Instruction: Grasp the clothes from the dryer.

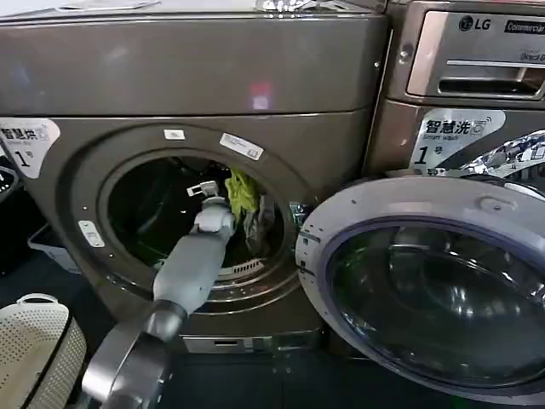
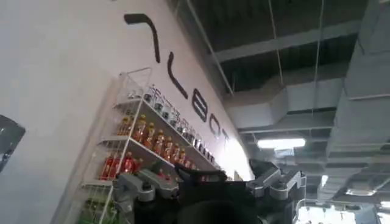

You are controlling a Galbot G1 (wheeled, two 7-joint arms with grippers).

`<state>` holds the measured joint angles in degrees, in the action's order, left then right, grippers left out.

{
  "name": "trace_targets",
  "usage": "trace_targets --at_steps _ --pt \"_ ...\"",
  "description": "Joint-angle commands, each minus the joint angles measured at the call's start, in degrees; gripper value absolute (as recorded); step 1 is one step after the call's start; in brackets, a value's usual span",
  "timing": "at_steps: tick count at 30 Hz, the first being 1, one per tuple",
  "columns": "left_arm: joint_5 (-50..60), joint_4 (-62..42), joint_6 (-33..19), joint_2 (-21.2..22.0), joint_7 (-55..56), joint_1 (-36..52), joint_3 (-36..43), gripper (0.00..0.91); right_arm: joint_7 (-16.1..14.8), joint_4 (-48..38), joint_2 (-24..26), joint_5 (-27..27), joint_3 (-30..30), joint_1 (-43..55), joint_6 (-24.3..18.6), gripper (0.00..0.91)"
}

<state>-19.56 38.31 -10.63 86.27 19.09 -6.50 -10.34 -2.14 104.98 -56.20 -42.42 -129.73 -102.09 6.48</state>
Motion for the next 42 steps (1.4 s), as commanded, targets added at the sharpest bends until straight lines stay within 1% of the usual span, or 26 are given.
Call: trace_targets --at_steps 1,22,42 --pt "0.3 -2.1 0.1 0.1 -0.2 1.3 -0.1 0.000 -0.3 -0.5 0.2 -0.7 -0.7 -0.3 -0.6 0.907" --pt "1.4 -2.9 -0.1 -0.2 -1.3 0.8 0.3 0.000 -0.9 -0.4 0.3 -1.4 -1.1 -0.6 -1.0 0.907" --pt "2.1 -3.6 -0.3 -0.3 -2.5 0.9 1.1 0.000 -1.8 -0.3 0.3 -0.3 -1.7 -0.2 -0.5 0.907"
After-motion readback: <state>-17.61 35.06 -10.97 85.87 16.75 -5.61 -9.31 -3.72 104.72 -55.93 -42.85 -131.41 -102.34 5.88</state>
